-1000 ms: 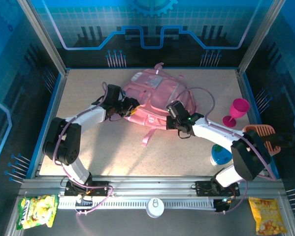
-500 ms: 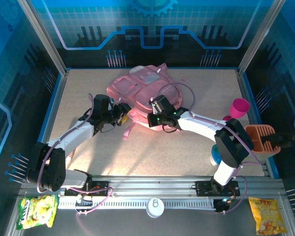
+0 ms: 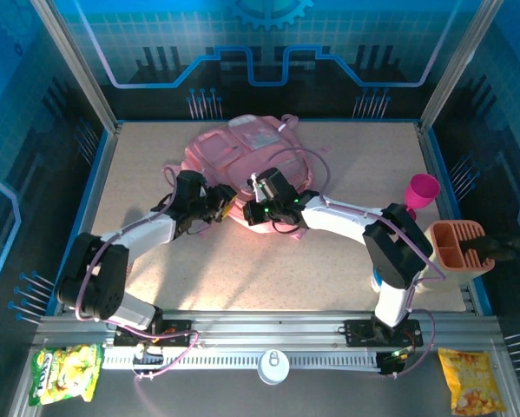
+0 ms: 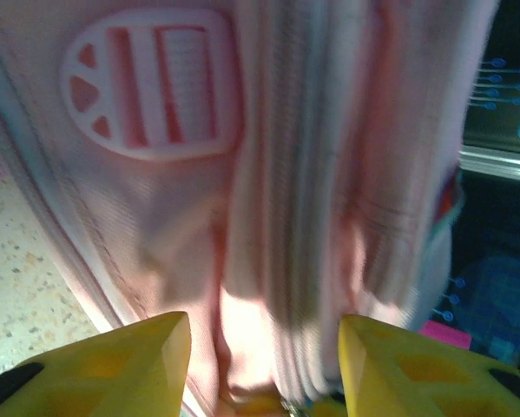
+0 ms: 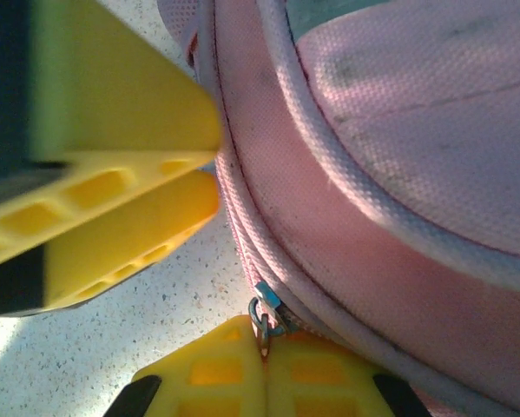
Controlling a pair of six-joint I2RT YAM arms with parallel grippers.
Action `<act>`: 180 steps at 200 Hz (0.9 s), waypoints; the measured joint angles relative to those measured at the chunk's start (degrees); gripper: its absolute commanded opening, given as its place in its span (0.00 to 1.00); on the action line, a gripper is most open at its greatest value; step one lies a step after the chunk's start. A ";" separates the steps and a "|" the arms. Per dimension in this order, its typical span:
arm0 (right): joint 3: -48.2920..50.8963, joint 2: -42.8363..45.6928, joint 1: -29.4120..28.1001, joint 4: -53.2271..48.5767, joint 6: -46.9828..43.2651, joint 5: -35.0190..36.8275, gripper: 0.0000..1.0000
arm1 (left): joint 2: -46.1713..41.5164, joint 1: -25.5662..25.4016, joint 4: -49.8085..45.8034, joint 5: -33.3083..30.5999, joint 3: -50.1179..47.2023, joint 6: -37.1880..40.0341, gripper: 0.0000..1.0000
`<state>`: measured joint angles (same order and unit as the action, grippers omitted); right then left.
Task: Pack the student bag
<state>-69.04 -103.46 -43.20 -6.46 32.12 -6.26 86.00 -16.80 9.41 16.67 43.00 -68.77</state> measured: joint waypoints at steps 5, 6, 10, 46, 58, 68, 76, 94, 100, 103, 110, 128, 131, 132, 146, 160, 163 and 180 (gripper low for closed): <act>0.00 0.00 0.00 0.07 0.00 -0.11 0.00 | 0.74 0.00 0.48 -0.09 0.00 -0.11 0.44; 0.00 0.00 0.00 0.09 0.00 -0.15 0.00 | 0.87 0.00 0.59 -0.11 0.00 -0.15 0.44; -0.02 0.00 0.00 0.09 0.00 -0.22 0.00 | 1.49 0.00 1.27 -0.17 0.00 -0.15 0.44; -0.15 -0.07 -0.02 -0.33 -0.39 -0.24 0.00 | 4.63 -0.31 6.08 -0.17 0.02 -0.15 0.39; -0.39 -0.09 -0.02 -0.74 -0.66 -0.20 0.00 | 5.46 -0.31 7.43 -0.15 0.02 -0.11 0.33; -0.52 -0.09 -0.02 -1.09 -0.81 -0.13 0.00 | 5.92 -0.31 8.13 -0.17 0.15 -0.24 0.26; -0.52 -0.09 -0.04 -1.38 -1.14 0.09 0.00 | 6.12 -0.31 8.37 -0.17 0.52 0.04 0.20; -0.57 -0.07 -0.13 -2.08 -2.08 1.07 0.00 | 6.21 -0.44 8.52 -0.24 1.33 0.63 0.10; -0.57 -0.04 -0.20 -2.40 -2.43 1.64 0.00 | 6.21 -0.55 8.41 -0.39 1.51 1.01 0.07; -0.57 0.00 -0.22 -2.58 -2.62 2.14 0.00 | 6.21 -0.59 8.24 -0.46 1.57 1.22 0.06; -0.52 0.17 -0.26 -3.15 -3.02 2.91 0.00 | 6.21 -0.63 7.80 -0.61 1.73 1.57 0.04; 0.81 1.79 0.26 -4.28 -3.98 4.70 0.00 | 6.21 -0.63 6.75 -0.81 2.16 2.73 0.00; 1.11 2.19 0.48 -4.55 -4.11 4.87 0.00 | 6.21 -0.63 6.67 -0.81 2.25 2.80 0.00; 1.20 2.29 0.52 -4.57 -4.17 4.90 0.00 | 6.21 -0.63 6.64 -0.81 2.25 2.82 0.00; 3.06 4.39 2.03 -5.86 -4.66 6.12 0.00 | 6.14 -0.57 6.29 -0.85 2.32 3.32 0.00; 4.61 6.23 4.07 -7.28 -5.03 7.74 0.00 | 6.10 -0.52 5.92 -0.96 2.34 3.96 0.00; 4.85 6.56 4.61 -7.67 -5.09 8.20 0.00 | 6.10 -0.52 5.90 -0.96 2.34 4.20 0.00; 5.62 7.82 7.30 -9.05 -5.25 10.27 0.00 | 6.08 -0.37 5.62 -0.98 2.34 4.70 0.00</act>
<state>-63.42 -95.64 -35.90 -15.51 26.87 4.01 92.07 -17.17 15.03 15.68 45.34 -64.07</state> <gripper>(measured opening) 0.064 0.080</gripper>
